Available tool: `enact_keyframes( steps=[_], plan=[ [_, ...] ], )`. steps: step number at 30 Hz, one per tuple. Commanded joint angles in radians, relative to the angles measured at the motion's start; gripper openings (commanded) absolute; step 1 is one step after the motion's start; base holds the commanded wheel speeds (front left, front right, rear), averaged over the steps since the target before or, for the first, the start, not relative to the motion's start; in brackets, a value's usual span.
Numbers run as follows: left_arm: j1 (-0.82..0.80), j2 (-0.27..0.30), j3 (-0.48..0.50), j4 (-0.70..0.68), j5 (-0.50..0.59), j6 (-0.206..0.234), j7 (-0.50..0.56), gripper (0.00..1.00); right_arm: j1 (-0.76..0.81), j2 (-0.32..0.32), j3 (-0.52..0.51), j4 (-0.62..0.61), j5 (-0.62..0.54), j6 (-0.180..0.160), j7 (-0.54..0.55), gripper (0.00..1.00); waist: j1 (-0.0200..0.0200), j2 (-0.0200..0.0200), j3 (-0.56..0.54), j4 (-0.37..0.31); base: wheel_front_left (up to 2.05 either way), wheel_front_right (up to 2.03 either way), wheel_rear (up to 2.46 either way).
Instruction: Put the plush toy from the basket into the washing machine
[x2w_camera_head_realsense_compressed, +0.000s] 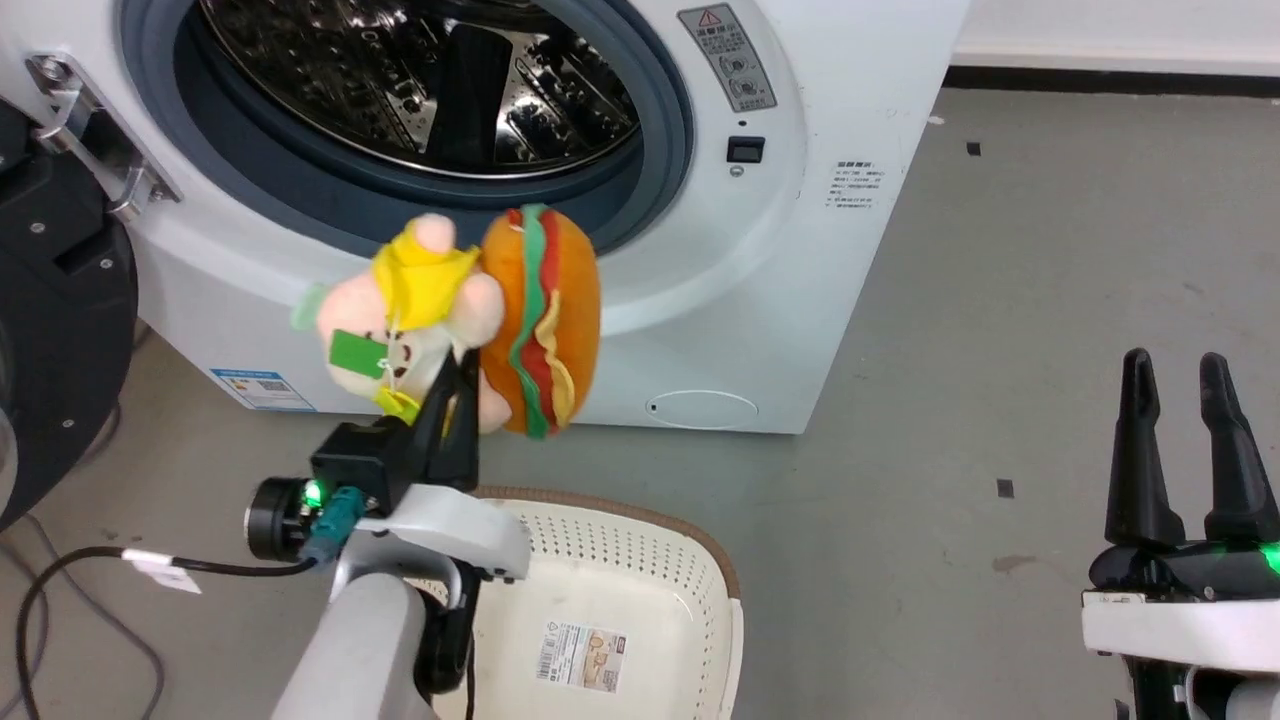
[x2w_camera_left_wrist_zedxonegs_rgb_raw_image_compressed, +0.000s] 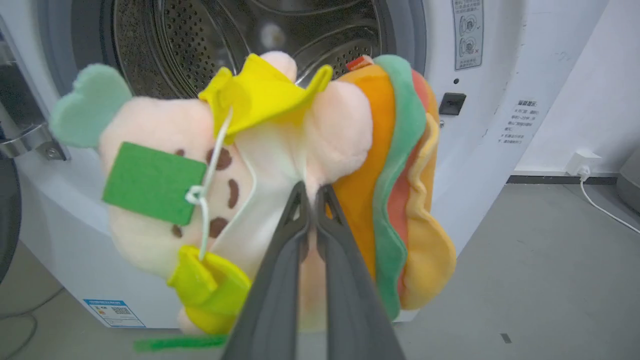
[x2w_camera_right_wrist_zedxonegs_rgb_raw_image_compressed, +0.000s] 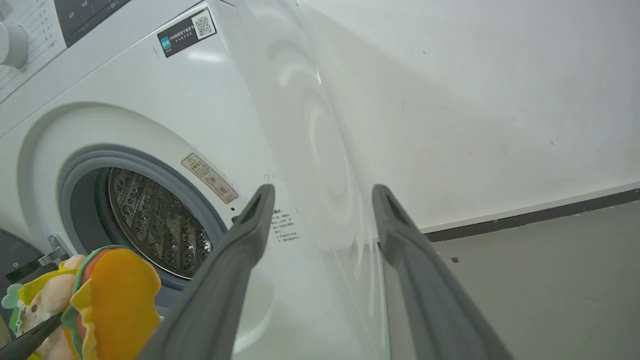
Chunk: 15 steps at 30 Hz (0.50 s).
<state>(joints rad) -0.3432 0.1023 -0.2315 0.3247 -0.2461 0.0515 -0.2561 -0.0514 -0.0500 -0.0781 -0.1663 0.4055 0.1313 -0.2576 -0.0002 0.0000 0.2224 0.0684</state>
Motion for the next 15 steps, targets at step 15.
enact_keyframes(
  steps=[15],
  plan=[
    [-0.31,0.006,0.21,0.126,0.05,-0.047,-0.006,0.0,-0.105,0.0,0.01,-0.016,0.016,-0.001,-0.004,1.0,0.0002,0.0,0.246,-0.128,0.0,0.0,0.0]
  ],
)
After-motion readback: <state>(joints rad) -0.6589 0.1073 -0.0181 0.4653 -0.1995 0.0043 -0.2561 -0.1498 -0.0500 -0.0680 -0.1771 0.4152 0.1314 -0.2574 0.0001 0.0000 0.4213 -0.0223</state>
